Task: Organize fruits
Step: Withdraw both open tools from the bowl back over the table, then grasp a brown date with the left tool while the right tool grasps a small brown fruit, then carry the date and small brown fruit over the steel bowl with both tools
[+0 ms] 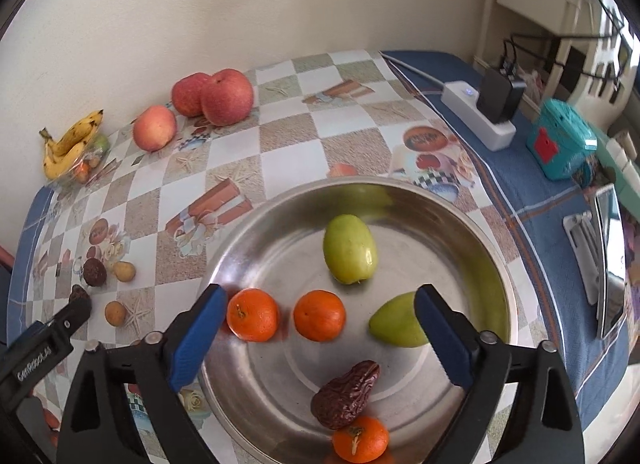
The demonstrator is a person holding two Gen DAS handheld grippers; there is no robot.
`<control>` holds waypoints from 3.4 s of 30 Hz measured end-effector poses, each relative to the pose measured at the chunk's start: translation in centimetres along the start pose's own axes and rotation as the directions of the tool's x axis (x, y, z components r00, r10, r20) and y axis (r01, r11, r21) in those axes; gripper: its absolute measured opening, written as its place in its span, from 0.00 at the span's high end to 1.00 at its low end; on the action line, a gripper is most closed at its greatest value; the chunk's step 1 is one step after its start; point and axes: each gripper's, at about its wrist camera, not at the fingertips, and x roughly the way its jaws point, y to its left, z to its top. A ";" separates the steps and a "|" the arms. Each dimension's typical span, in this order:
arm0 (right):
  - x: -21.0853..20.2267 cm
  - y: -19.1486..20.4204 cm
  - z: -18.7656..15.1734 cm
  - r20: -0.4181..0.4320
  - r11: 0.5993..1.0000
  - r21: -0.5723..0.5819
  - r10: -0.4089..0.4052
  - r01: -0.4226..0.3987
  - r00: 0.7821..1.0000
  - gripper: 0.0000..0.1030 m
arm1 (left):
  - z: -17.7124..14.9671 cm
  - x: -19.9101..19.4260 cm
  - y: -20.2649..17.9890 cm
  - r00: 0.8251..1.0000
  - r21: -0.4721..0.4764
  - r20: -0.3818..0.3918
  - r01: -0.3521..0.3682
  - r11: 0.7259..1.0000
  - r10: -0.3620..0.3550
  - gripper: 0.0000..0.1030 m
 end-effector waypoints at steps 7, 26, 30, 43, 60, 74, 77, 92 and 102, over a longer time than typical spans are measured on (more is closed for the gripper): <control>-1.1 3.3 -0.2 0.052 0.993 -0.114 0.048 -0.042 0.998 0.07 | 0.5 -0.1 1.9 0.989 -0.062 -0.012 -0.148 0.987 0.147 0.00; -1.6 10.9 -2.4 0.037 0.933 -0.316 0.191 -0.170 0.981 0.07 | 1.0 2.7 8.9 0.977 -0.164 -0.107 -0.198 0.966 0.183 0.00; -1.2 12.2 -2.7 0.027 0.918 -0.351 0.205 -0.183 0.978 0.07 | 1.7 3.1 9.8 0.990 -0.208 -0.102 -0.116 0.971 0.097 0.00; 0.5 15.6 -1.2 0.015 0.906 -0.352 0.255 -0.233 0.967 0.07 | 3.9 5.6 11.3 0.985 -0.277 -0.098 0.109 0.955 -0.141 0.00; 6.4 19.1 -3.6 -0.148 0.876 -0.412 0.206 -0.250 0.967 0.50 | 2.8 9.5 8.4 0.914 -0.296 -0.207 0.281 0.913 -0.348 0.57; 4.7 18.9 -4.0 -0.167 0.874 -0.388 0.247 -0.294 0.954 0.74 | 2.6 6.6 8.8 0.910 -0.316 -0.195 0.296 0.901 -0.367 0.61; 3.9 18.5 -3.9 -0.161 0.883 -0.372 0.240 -0.285 0.957 0.74 | 2.5 5.6 8.7 0.917 -0.299 -0.181 0.292 0.908 -0.355 0.61; -0.7 14.3 -3.5 -0.108 0.934 -0.257 0.227 -0.248 0.968 0.74 | 1.0 2.8 5.5 0.940 -0.177 -0.168 0.269 0.947 -0.298 0.61; -0.2 9.4 -2.0 -0.097 0.972 -0.145 0.170 -0.182 0.981 0.74 | 0.4 2.5 3.2 0.937 -0.114 -0.187 0.278 0.954 -0.295 0.61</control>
